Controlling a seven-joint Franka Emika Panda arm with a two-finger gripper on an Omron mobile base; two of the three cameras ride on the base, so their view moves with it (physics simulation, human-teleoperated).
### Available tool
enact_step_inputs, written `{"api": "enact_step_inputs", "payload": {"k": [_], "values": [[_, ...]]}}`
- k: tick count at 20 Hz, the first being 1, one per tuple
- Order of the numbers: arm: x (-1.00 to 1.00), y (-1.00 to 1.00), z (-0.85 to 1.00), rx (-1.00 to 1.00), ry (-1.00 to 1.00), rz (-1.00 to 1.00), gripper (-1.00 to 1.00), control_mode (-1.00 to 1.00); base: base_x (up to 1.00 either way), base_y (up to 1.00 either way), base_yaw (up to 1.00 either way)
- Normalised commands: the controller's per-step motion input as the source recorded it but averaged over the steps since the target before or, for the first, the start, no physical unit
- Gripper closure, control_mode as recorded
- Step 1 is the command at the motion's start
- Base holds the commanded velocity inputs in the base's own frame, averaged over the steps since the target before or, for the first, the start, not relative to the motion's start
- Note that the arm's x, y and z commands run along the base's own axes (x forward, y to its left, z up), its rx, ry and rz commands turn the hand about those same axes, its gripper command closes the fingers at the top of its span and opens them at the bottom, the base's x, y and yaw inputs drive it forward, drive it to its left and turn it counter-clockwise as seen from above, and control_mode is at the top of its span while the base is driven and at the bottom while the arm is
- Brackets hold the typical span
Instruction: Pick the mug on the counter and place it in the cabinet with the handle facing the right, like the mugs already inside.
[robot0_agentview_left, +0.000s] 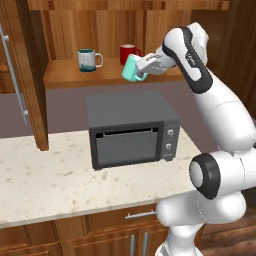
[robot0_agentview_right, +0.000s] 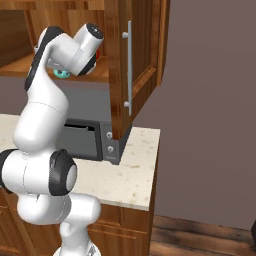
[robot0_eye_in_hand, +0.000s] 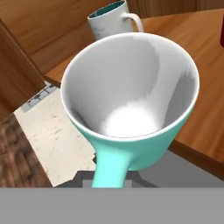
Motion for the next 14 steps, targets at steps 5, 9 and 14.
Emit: {"api": "enact_step_inputs", "payload": {"k": [5, 9, 14], "values": [[0.36, -0.04, -0.02, 0.00, 0.00, 0.00, 1.00, -1.00, 0.00, 0.00, 0.00], [0.41, -0.04, -0.13, 0.00, 0.00, 0.00, 1.00, -1.00, 0.00, 0.00, 0.00], [0.40, -0.03, -0.23, 0.00, 0.00, 0.01, 1.00, -1.00, 0.00, 0.00, 0.00]]}}
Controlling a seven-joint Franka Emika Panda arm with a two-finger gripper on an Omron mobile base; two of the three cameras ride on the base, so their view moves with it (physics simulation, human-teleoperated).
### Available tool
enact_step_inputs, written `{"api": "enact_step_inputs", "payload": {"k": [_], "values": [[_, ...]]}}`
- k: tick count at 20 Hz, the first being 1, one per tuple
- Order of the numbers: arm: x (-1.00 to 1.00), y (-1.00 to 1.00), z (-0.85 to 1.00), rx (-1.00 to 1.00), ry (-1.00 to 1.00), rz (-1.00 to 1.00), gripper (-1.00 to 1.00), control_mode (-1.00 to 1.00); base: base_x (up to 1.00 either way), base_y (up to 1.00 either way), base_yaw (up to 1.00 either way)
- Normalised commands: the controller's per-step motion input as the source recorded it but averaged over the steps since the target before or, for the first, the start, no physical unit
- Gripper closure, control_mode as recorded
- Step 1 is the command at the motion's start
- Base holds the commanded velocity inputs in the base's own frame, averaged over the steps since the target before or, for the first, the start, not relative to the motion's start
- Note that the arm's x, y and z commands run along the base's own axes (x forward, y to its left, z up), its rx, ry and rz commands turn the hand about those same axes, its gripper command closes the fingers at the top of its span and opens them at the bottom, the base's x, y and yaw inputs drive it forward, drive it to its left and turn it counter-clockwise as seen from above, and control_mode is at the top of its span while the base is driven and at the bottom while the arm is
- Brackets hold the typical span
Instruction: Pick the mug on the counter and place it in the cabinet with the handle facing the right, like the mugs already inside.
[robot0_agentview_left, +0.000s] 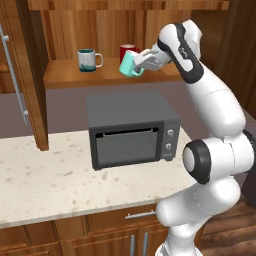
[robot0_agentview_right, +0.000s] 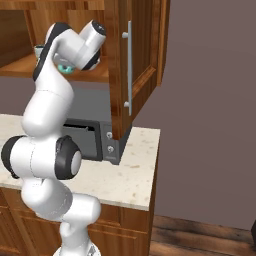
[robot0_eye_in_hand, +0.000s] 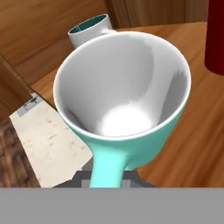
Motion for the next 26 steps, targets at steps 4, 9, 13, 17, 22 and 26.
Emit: {"api": "enact_step_inputs", "payload": {"k": [4, 9, 13, 17, 22, 26], "values": [[0.31, -0.01, -0.13, 0.00, 0.00, 0.01, 1.00, -1.00, 0.00, 0.00, 0.00], [0.28, 0.00, -0.13, 0.00, 0.00, 0.01, 1.00, -1.00, 0.00, 0.00, 0.00], [0.26, 0.00, -0.11, 0.00, 0.00, 0.01, 1.00, -1.00, 0.00, 0.00, 0.00], [0.18, 0.00, -0.13, -0.03, 0.00, 0.01, 1.00, -1.00, 0.00, 0.00, 0.00], [0.01, 0.00, -0.05, -0.07, 0.00, 0.00, 1.00, -1.00, 0.00, 0.00, 0.00], [0.00, 0.00, -0.05, -0.12, 0.00, 0.00, 1.00, -1.00, 0.00, 0.00, 0.00]]}}
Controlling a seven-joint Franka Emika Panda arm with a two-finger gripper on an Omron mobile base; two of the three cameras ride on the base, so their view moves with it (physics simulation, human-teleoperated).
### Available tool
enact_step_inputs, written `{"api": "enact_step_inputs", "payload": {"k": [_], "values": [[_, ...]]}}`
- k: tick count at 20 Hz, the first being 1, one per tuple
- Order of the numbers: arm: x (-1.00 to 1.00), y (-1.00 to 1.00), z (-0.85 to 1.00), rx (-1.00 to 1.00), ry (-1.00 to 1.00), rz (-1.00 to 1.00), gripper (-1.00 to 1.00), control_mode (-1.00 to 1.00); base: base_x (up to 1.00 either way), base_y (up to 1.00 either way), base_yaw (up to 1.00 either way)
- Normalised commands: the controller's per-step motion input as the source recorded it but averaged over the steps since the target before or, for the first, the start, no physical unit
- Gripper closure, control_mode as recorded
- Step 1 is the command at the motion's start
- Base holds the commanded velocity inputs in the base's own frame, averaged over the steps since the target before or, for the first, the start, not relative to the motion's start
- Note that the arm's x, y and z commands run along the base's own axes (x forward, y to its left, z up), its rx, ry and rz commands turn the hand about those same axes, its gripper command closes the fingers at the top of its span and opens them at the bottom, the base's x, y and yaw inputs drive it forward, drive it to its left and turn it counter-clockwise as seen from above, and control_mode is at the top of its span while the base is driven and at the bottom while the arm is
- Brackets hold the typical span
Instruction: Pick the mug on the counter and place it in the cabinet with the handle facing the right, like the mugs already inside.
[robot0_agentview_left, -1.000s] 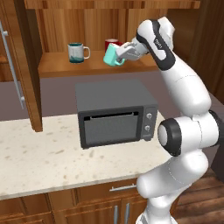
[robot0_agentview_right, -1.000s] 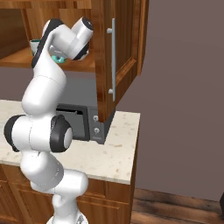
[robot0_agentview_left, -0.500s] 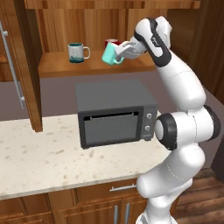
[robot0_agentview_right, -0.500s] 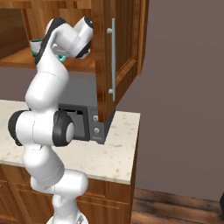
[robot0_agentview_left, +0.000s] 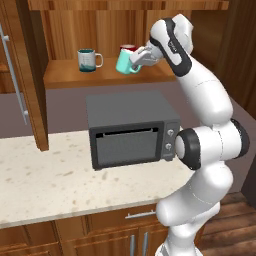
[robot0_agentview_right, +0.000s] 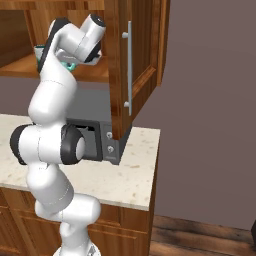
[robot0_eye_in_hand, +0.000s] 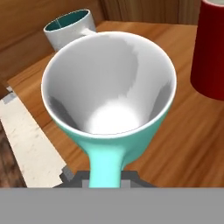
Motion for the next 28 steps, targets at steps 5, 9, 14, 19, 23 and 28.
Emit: {"api": "enact_step_inputs", "payload": {"k": [5, 9, 14, 19, 23, 28], "values": [[0.06, 0.00, -0.22, -0.14, 0.00, 0.00, 1.00, -1.00, 0.00, 0.00, 0.00], [0.19, 0.00, -0.28, -0.11, 0.00, 0.00, 1.00, -1.00, 0.00, 0.00, 0.00], [0.20, -0.01, -0.27, -0.05, 0.00, 0.02, 1.00, -1.00, 0.00, 0.00, 0.00], [0.14, -0.05, -0.33, 0.00, 0.00, 0.03, 1.00, -1.00, 0.00, 0.00, 0.00], [0.01, -0.06, -0.38, 0.00, 0.00, 0.01, 1.00, -1.00, 0.00, 0.00, 0.00], [0.00, -0.04, -0.40, 0.05, 0.00, 0.00, 1.00, -1.00, 0.00, 0.00, 0.00]]}}
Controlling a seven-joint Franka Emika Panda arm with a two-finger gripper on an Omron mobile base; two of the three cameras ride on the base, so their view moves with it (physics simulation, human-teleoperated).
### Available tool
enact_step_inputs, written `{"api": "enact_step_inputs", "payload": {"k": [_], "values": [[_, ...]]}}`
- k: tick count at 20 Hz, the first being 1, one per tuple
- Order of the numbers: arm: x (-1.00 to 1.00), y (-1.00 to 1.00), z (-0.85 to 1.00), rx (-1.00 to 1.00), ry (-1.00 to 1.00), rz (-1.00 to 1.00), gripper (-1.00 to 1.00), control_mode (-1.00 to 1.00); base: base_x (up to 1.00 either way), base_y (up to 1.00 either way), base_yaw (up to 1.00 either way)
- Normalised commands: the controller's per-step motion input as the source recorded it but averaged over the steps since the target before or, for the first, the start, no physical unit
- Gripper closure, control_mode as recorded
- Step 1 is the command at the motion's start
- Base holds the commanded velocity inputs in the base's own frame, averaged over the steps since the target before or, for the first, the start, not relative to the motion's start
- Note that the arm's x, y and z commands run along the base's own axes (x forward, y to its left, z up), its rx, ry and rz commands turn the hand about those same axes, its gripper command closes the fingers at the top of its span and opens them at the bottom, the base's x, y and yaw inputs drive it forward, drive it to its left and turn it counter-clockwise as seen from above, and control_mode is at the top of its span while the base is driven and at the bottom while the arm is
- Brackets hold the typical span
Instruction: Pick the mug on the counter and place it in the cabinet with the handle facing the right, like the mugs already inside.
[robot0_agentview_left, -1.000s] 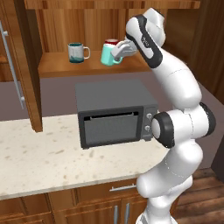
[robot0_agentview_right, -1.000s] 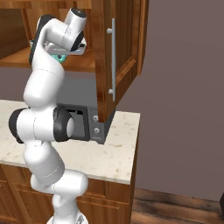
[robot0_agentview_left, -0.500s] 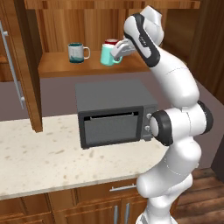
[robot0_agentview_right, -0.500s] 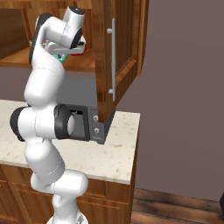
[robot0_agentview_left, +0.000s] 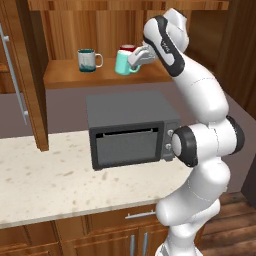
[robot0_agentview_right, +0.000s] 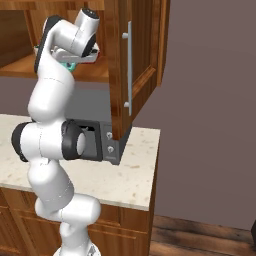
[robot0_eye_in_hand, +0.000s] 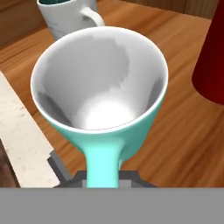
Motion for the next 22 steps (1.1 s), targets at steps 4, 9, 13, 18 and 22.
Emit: {"api": "enact_step_inputs", "payload": {"k": [4, 9, 13, 18, 22], "values": [[0.00, -0.01, -0.39, 0.13, -0.02, 0.00, 1.00, -1.00, 0.00, 0.00, 0.00], [0.01, -0.04, -0.28, 0.12, -0.01, 0.00, 1.00, -1.00, 0.00, 0.00, 0.00], [0.19, -0.04, -0.08, 0.00, 0.00, 0.00, 1.00, -1.00, 0.00, 0.00, 0.00], [0.32, -0.01, -0.03, 0.00, 0.00, 0.00, 1.00, -1.00, 0.00, 0.00, 0.00], [0.40, -0.05, -0.15, -0.01, 0.00, 0.03, 1.00, -1.00, 0.00, 0.00, 0.00]]}}
